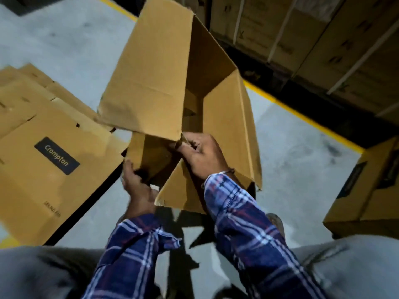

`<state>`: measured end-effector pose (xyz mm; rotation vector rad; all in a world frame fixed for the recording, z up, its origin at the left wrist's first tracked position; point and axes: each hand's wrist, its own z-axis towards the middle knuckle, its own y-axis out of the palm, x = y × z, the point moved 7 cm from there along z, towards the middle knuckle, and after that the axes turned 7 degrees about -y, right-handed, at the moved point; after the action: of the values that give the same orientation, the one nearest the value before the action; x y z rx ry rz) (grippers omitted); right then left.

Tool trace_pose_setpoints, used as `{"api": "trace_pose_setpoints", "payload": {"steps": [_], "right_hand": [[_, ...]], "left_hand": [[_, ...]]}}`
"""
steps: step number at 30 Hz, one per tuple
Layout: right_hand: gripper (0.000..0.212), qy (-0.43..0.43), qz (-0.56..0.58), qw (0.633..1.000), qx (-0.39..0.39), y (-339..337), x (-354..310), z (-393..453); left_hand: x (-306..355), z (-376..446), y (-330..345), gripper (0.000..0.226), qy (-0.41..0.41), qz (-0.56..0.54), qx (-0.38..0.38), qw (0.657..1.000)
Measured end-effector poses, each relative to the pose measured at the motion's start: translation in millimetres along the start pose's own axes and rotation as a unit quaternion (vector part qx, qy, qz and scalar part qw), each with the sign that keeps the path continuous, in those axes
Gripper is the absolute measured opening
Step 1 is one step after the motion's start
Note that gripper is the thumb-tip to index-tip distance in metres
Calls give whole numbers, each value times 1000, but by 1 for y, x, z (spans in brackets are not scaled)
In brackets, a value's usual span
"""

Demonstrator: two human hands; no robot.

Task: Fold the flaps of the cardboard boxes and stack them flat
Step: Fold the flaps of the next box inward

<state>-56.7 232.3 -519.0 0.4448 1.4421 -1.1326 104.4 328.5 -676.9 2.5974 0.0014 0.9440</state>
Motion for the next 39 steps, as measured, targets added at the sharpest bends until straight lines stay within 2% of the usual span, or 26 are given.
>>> {"api": "trace_pose_setpoints", "payload": {"steps": [3,7,9,12,14,15,17,18,19,21,22,23,24,26,28,31,33,35,36,38,39], "right_hand": [[19,-13,144,989,42,-24,-18,4],[10,59,281,950,120,-41,16,-8],[23,106,380,900,187,-38,45,-22],[9,197,518,783,283,-28,84,-57],[19,241,546,747,294,-21,108,-82],[24,253,549,739,298,-20,118,-94],[14,293,516,726,346,-21,137,-121],[17,310,490,726,370,-20,155,-134],[28,331,466,724,387,-16,179,-149],[77,376,430,713,406,5,274,-185],[95,392,416,707,416,12,305,-199],[93,406,423,696,414,18,330,-211],[78,429,422,683,413,20,331,-216],[55,466,411,663,418,7,262,-203],[46,492,413,643,417,0,246,-197],[60,507,455,614,399,2,253,-189],[64,502,455,618,400,1,251,-186],[72,488,464,622,401,-3,253,-184],[84,488,456,625,403,-7,249,-182],[114,504,406,661,379,-16,249,-179],[115,518,371,671,380,-22,247,-179]], "left_hand": [[67,-32,10,40,147,-40,74,986],[120,-78,40,24,299,45,53,952],[129,-105,57,32,383,132,43,913],[121,-132,81,28,477,252,30,841],[103,-144,94,27,525,320,-12,789],[90,-153,103,28,539,354,-44,763],[58,-162,117,33,546,427,-97,714],[39,-163,123,38,537,467,-124,692],[20,-160,127,43,518,505,-153,673],[-13,-155,129,51,500,547,-208,638],[-26,-154,127,52,501,559,-230,619],[-39,-155,126,53,503,572,-248,599],[-49,-158,124,54,506,586,-259,578],[-66,-163,119,58,511,615,-263,540],[-80,-159,111,62,502,640,-263,519],[-100,-145,91,64,466,658,-310,503],[-111,-133,77,61,419,660,-349,517],[-117,-121,68,54,353,638,-385,566],[-119,-118,67,49,310,614,-405,602],[-122,-119,70,46,190,566,-444,668],[-126,-118,70,49,128,553,-453,688]]}}
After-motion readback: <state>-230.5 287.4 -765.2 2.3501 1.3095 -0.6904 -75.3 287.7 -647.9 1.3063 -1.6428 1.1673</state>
